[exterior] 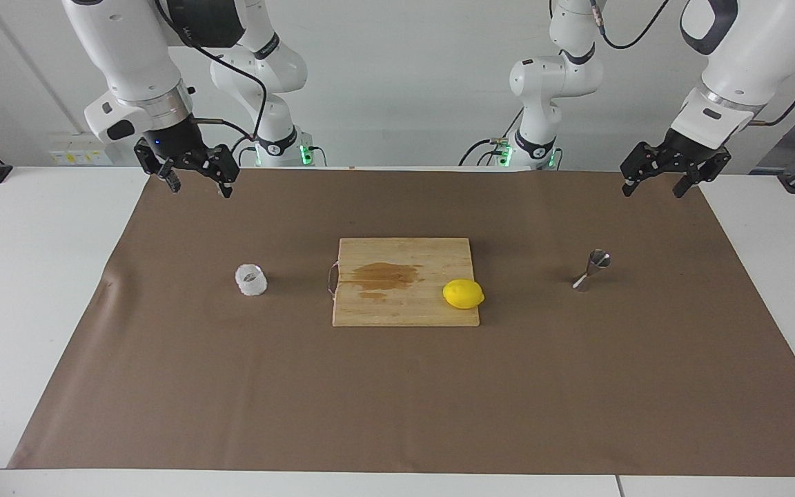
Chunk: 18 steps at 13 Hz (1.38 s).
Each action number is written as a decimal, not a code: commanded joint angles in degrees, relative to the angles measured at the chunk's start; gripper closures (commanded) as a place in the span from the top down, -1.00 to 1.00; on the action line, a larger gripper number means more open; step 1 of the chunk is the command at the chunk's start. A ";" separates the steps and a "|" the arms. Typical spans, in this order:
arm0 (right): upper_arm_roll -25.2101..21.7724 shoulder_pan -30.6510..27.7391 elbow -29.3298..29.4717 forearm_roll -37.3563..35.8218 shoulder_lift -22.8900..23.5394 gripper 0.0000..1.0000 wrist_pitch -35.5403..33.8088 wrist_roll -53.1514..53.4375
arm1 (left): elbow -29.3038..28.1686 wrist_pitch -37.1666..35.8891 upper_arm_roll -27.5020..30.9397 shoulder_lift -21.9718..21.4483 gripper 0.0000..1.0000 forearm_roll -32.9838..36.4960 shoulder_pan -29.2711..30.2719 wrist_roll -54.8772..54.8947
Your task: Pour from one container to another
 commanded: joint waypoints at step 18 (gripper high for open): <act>0.26 -0.57 0.56 0.38 0.24 1.00 -0.90 -1.43 | 0.55 -1.45 -0.31 1.03 1.00 -0.74 1.12 -0.86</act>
